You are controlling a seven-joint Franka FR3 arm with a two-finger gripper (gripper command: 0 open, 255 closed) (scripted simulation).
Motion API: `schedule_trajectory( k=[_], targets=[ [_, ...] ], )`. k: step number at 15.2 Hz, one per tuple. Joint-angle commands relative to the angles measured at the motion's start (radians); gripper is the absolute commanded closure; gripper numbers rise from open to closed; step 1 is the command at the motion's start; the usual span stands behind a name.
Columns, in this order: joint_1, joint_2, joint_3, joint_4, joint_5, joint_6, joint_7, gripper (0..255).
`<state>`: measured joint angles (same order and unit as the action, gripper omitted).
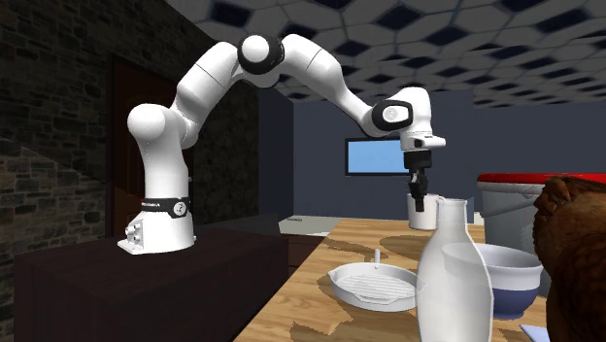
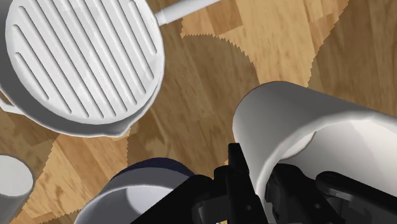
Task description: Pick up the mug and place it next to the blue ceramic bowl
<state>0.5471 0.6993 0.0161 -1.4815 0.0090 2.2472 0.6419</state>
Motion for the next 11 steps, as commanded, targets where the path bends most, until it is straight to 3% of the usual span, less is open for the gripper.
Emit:
schedule_trajectory(
  k=[1,11],
  targets=[
    [0.001,0.015,0.000,-0.005,0.000,0.020,0.001,255],
    [0.002,0.099,0.000,-0.004,0.000,0.104,0.000,255]
  ],
)
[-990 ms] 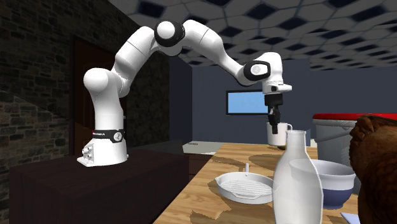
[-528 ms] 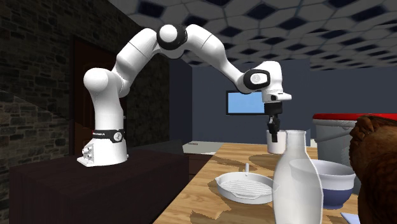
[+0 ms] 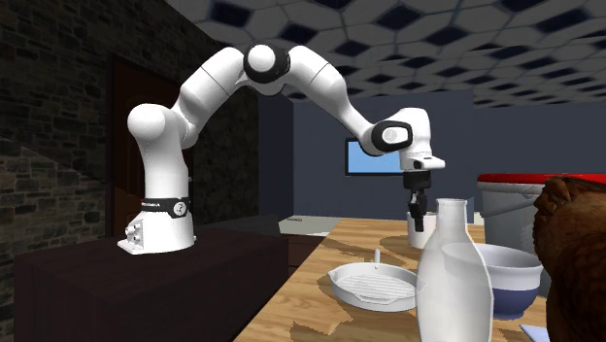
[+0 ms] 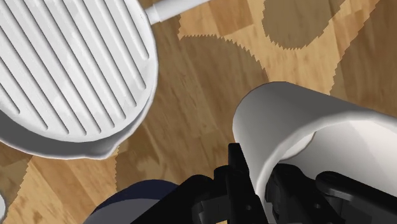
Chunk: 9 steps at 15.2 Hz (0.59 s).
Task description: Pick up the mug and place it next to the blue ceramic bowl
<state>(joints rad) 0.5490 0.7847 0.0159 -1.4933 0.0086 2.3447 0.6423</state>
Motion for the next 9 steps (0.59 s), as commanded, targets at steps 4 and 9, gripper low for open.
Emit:
schedule_trajectory(
  k=[4,9],
  targets=[
    [0.000,0.051,0.000,0.015,0.000,0.037,-0.001,255],
    [0.000,0.101,0.000,0.030,0.000,0.072,-0.002,255]
  ],
)
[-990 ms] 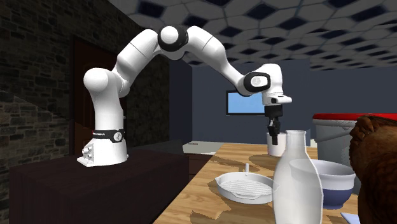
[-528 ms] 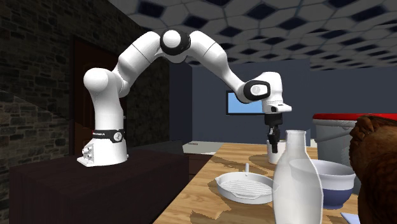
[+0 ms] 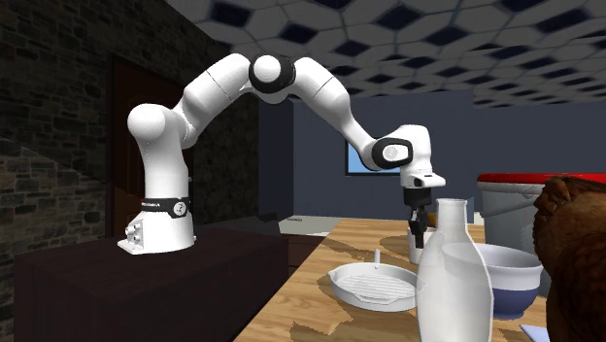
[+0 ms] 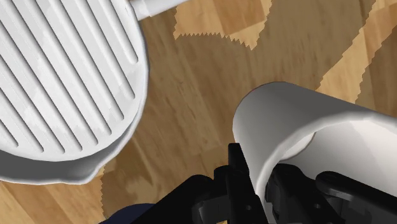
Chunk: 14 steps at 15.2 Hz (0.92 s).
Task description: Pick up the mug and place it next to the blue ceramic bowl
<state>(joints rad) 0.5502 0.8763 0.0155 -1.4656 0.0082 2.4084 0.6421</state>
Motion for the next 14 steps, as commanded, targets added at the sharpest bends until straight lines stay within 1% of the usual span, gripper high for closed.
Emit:
schedule_trajectory(
  k=[1,8,9,14],
  targets=[
    [-0.001,0.022,0.000,0.007,0.000,0.016,-0.001,255],
    [-0.001,0.022,0.000,0.007,0.000,0.016,-0.001,255],
    [-0.001,0.021,0.000,0.007,0.000,0.016,-0.001,0],
    [-0.001,0.021,0.000,0.007,0.000,0.016,-0.002,0]
  ],
)
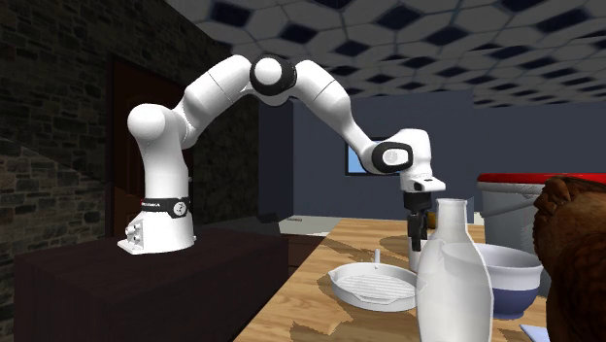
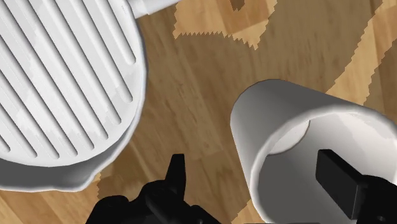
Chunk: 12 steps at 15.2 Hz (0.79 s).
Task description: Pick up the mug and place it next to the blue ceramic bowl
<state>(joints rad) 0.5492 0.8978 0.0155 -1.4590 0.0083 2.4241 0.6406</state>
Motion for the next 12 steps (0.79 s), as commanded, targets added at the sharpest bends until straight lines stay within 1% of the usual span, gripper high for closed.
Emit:
schedule_trajectory(
  k=[1,4,12],
  targets=[
    [0.000,-0.028,0.000,-0.014,0.000,-0.014,0.000,0],
    [-0.002,-0.104,0.000,-0.045,0.001,-0.059,0.000,0],
    [-0.002,-0.104,0.000,-0.045,0.001,-0.059,0.000,0]
  ],
)
